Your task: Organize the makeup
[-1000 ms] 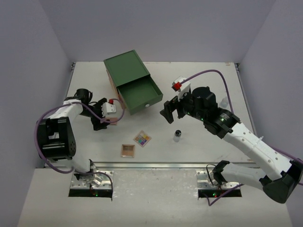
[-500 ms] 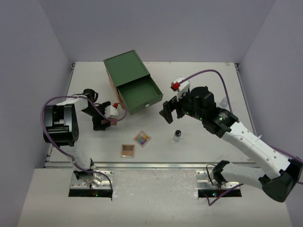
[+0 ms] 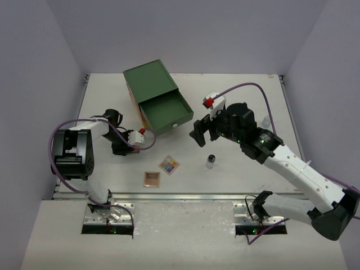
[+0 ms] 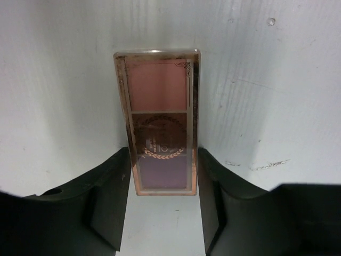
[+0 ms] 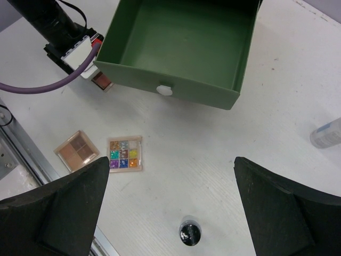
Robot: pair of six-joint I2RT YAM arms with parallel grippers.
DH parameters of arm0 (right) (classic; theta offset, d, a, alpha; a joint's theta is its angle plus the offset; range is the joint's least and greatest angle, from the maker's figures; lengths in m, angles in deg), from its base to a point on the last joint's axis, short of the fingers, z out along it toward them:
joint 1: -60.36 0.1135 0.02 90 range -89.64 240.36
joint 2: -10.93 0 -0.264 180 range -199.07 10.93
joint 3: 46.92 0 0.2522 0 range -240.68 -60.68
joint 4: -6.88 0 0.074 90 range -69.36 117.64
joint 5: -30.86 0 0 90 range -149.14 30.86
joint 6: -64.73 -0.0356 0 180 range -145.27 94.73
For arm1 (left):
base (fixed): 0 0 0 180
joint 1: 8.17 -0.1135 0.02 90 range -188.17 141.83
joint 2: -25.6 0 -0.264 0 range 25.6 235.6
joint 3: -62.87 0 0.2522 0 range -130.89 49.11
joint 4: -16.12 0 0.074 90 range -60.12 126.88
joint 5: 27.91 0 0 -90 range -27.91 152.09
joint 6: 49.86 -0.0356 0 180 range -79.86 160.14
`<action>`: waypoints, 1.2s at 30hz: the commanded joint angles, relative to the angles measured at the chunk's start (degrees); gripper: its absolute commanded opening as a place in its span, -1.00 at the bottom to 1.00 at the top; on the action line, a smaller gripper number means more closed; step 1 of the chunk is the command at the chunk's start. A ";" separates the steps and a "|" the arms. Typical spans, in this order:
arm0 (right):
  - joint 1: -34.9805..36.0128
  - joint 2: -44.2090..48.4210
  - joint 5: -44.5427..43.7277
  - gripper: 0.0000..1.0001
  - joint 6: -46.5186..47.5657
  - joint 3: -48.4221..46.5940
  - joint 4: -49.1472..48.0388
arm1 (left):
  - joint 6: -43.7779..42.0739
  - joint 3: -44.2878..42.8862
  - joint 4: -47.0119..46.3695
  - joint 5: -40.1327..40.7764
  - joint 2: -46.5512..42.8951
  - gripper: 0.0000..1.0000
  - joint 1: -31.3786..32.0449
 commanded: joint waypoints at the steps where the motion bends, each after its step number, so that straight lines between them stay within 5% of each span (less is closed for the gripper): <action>1: -0.19 -0.19 -1.06 0.98 0.08 -1.22 -1.90 | 0.25 3.50 -6.58 -0.73 4.07 -0.61 1.09; 6: -0.19 -0.17 -1.30 0.98 0.23 -1.09 -1.90 | 0.80 6.10 -6.55 0.04 1.39 -1.00 0.94; 36: -0.19 -0.44 -0.56 0.98 0.43 -0.74 -2.78 | 6.84 2.65 0.41 -7.87 -10.16 -1.00 -7.15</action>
